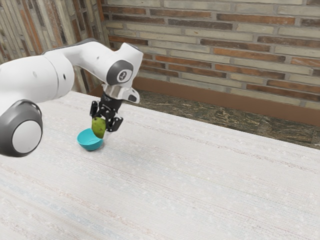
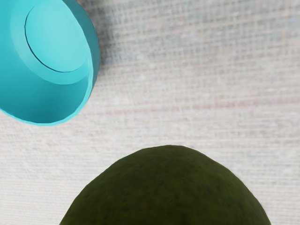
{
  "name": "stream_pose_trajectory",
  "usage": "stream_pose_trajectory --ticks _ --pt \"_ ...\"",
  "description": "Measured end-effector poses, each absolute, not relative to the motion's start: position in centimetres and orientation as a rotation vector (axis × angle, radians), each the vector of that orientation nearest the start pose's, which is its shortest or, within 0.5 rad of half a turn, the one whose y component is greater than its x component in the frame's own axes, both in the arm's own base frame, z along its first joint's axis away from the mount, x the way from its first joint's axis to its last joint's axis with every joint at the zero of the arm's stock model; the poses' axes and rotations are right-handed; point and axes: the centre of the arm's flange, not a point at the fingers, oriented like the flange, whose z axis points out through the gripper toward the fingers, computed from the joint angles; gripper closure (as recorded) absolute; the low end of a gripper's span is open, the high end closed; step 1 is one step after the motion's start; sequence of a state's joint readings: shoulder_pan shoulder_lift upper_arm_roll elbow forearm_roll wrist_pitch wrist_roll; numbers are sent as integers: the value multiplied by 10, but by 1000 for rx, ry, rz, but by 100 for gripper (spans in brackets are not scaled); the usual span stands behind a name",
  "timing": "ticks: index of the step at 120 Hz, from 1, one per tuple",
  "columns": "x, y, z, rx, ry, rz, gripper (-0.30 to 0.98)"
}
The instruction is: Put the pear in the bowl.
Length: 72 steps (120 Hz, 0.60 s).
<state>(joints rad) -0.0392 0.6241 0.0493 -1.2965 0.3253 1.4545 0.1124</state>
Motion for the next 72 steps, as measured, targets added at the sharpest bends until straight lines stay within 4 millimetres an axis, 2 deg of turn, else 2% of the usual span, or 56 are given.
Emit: stream_pose_trajectory --ticks 20,44,61,72 --pt "668 85 349 -2719 196 705 48" --pt "662 127 344 -2718 200 715 48" --pt "666 142 343 -2725 231 669 49" --pt "672 146 332 -2730 264 646 49"
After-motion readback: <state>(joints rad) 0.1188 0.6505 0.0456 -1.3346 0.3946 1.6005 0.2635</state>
